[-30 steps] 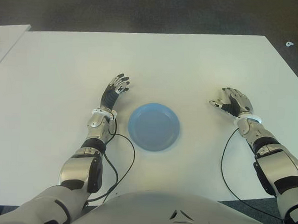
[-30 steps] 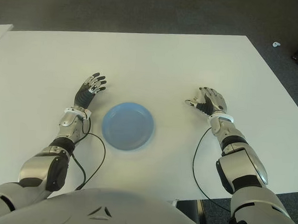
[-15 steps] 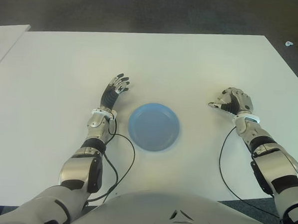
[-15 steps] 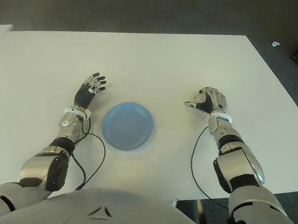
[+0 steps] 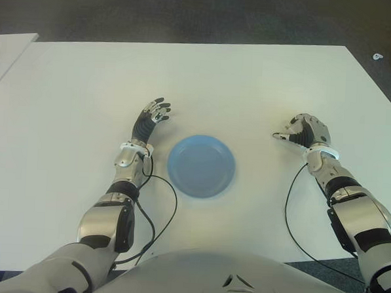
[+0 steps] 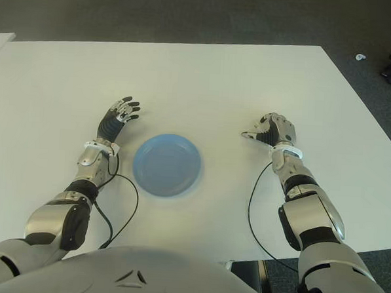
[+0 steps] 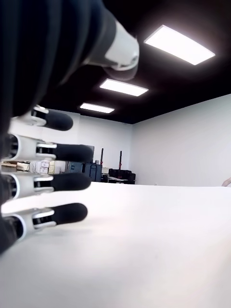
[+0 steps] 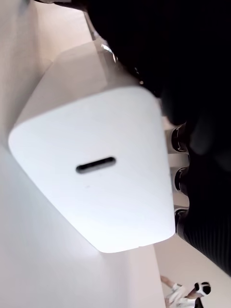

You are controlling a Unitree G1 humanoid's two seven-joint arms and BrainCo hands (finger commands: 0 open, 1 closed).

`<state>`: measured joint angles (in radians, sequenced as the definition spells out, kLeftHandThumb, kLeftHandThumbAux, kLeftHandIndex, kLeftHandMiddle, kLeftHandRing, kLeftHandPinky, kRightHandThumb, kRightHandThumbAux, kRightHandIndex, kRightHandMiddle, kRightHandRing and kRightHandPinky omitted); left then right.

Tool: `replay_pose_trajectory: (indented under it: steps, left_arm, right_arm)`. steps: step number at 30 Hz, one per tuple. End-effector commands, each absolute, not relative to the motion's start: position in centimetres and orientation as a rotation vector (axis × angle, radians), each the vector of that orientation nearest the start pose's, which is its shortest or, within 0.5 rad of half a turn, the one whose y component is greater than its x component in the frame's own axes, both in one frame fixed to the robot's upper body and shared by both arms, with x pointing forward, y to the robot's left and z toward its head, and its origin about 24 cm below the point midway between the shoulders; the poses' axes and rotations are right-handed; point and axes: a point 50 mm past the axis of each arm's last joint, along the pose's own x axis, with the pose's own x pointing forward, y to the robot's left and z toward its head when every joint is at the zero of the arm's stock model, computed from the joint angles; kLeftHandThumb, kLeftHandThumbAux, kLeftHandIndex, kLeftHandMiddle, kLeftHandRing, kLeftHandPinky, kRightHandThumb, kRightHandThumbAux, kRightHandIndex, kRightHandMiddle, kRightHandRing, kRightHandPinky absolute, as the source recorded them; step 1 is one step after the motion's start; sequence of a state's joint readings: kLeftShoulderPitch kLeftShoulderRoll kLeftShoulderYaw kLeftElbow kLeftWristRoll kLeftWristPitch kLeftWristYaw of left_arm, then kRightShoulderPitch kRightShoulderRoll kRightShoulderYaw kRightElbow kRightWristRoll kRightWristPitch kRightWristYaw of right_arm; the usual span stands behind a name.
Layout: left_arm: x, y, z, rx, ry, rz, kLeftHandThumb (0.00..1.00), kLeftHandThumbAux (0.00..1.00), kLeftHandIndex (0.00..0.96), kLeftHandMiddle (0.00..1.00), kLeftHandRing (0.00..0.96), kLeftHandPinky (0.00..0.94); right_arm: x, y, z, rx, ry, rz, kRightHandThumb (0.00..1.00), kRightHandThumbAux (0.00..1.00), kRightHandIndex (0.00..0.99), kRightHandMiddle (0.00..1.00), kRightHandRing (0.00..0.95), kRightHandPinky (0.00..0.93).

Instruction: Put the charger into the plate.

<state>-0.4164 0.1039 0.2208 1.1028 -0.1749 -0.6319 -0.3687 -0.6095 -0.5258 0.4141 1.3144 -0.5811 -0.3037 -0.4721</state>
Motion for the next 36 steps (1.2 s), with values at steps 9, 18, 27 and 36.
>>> replay_pose_trajectory:
  steps: [9, 18, 27, 36]
  left_arm:
    - [28.3, 18.2, -3.3, -0.112, 0.068, -0.131, 0.006, 0.503, 0.201, 0.268, 0.249, 0.255]
    - [28.3, 18.1, -3.3, -0.113, 0.064, -0.133, 0.003, 0.504, 0.207, 0.275, 0.254, 0.256]
    - [28.3, 18.0, -3.3, -0.118, 0.065, -0.131, 0.000, 0.501, 0.214, 0.283, 0.260, 0.258]
    - [28.3, 17.9, -3.4, -0.126, 0.065, -0.141, 0.000, 0.505, 0.224, 0.286, 0.266, 0.266]
  right_arm:
    - [29.1, -27.4, -2.8, -1.302, 0.336, 0.078, 0.951, 0.715, 0.869, 0.900, 0.875, 0.856]
    - [29.2, -27.5, -2.6, -1.295, 0.331, 0.079, 0.968, 0.712, 0.869, 0.898, 0.874, 0.855]
    - [29.5, -27.5, -2.3, -1.291, 0.320, 0.071, 0.972, 0.712, 0.872, 0.899, 0.876, 0.859]
    - [31.1, -26.9, -0.7, -1.307, 0.248, 0.051, 0.971, 0.712, 0.878, 0.903, 0.879, 0.861]
